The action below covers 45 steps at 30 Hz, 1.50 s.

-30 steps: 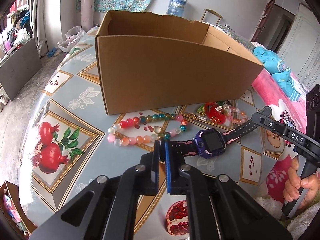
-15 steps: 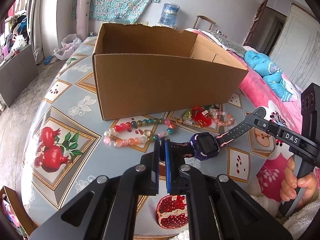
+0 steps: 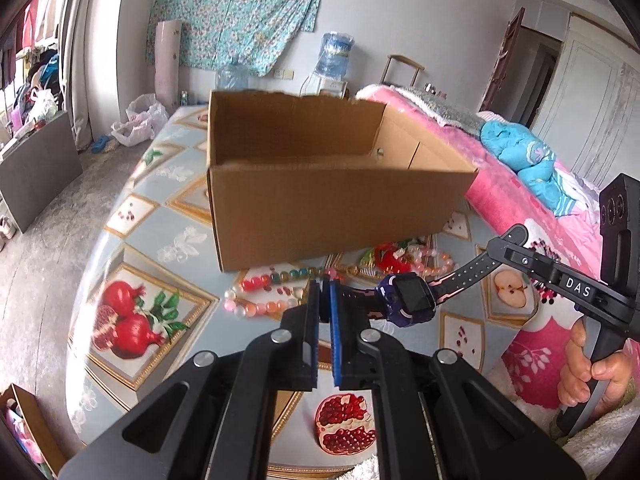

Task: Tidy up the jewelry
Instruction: 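Carry the smartwatch with both grippers over the box and lower it inside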

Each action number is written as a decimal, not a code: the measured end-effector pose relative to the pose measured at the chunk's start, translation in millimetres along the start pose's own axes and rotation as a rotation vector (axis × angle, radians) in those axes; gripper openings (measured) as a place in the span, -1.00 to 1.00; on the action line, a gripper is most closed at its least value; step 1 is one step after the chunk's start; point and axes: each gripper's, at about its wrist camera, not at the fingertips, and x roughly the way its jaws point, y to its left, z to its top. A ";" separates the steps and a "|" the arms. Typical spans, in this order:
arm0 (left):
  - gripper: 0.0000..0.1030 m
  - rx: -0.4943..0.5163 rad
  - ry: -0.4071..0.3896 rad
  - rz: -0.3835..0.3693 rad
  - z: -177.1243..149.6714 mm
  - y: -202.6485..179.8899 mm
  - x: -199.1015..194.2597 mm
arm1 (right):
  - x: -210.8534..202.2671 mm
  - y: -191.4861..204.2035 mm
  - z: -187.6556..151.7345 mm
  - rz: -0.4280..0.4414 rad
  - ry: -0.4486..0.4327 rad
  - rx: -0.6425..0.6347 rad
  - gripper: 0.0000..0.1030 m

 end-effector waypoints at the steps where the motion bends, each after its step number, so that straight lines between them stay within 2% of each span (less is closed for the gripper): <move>1: -0.92 0.007 -0.021 0.000 4.4 -0.5 -5.8 | -3.6 3.4 3.9 0.002 -0.014 -0.013 -0.98; 5: -0.92 0.037 -0.098 -0.009 24.7 -3.3 -26.8 | -16.4 15.3 24.0 0.028 -0.070 -0.059 -0.98; 11: -0.92 0.119 -0.249 0.004 77.0 -8.7 -50.2 | -23.9 36.5 74.6 0.060 -0.164 -0.177 -0.98; 14: -0.92 0.157 -0.289 0.035 104.4 -7.5 -44.7 | -12.7 43.1 110.2 0.071 -0.182 -0.226 -0.98; 16: -0.92 0.172 -0.284 0.049 128.0 -3.1 -30.8 | 0.7 43.2 128.8 0.074 -0.170 -0.244 -0.98; 19: -0.92 0.182 -0.215 0.064 160.1 6.1 2.6 | 35.8 41.7 162.0 0.079 -0.104 -0.265 -0.98; 22: -0.92 0.218 -0.124 0.097 186.9 10.5 44.8 | 92.7 35.7 190.5 0.075 0.041 -0.262 -0.98; 26: -0.92 0.234 0.049 0.117 211.7 18.4 106.0 | 161.8 21.7 199.8 0.048 0.243 -0.221 -0.98; 31: -0.92 0.274 0.224 0.170 216.2 27.2 169.7 | 227.9 1.7 197.9 0.028 0.452 -0.135 -0.98; 32: -0.92 0.282 0.268 0.185 216.3 28.9 184.3 | 234.6 1.3 199.2 0.024 0.473 -0.130 -0.98; 36: -0.91 0.307 0.351 0.227 215.8 34.1 216.9 | 256.1 -6.6 199.5 -0.015 0.517 -0.109 -0.98; 43: -0.88 0.295 0.411 0.264 215.6 38.2 238.9 | 253.9 -17.8 204.6 -0.064 0.484 -0.107 -0.98; 45: -0.86 0.288 0.421 0.268 215.4 38.8 241.2 | 254.2 -19.4 205.8 -0.074 0.476 -0.115 -0.93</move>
